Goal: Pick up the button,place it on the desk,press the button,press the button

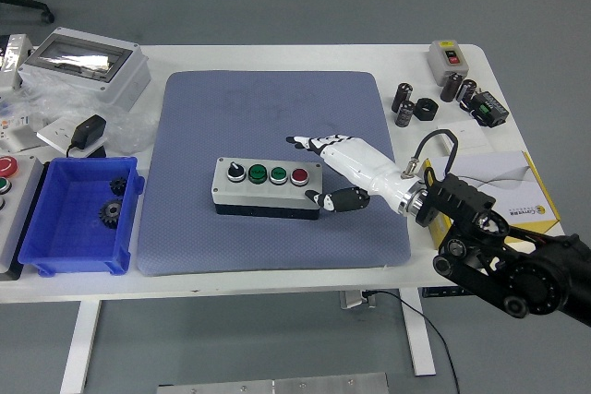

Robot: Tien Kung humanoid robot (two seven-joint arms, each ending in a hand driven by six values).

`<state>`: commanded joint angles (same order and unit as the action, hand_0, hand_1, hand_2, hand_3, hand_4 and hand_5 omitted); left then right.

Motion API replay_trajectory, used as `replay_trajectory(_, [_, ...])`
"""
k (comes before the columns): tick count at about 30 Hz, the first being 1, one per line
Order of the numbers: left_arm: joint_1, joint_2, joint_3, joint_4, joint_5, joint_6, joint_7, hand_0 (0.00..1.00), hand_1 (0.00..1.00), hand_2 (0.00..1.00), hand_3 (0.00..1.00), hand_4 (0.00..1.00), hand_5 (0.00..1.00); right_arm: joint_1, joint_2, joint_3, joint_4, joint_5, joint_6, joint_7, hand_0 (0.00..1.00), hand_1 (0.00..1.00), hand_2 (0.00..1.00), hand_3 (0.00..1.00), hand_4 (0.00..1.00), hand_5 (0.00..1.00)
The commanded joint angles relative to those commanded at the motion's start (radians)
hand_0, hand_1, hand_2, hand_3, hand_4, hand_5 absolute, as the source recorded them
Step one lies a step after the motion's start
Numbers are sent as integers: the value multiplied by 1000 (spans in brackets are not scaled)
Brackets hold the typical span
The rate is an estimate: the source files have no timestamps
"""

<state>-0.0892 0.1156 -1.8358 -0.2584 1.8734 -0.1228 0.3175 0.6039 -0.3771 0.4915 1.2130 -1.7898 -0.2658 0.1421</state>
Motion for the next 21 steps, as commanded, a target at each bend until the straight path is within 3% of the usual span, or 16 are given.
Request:
replay_trajectory(5, [3,-2,-1,0,-3,-1,-2,661,559,502,572,402,69,-37,-51,51,77,31,17,-24,920,890,998,998,639,2])
replay_trajectory(10, [11,-1,8,-1,-20,6,4,661,559,502,571,402,67,-68,-146,151,211,142,121,-121,920,890,998,998,660,2])
replay_trajectory(16, [17,-1,17,-3,-35,14,12,661,560,503,572,400,63,-19,-212,268,358,280,333,-305,891,873,995,998,635,2])
replay_trajectory(21, [16,2,20,-3,-42,18,14,661,560,503,572,400,63,80,-196,234,410,363,516,-447,891,873,995,998,635,2])
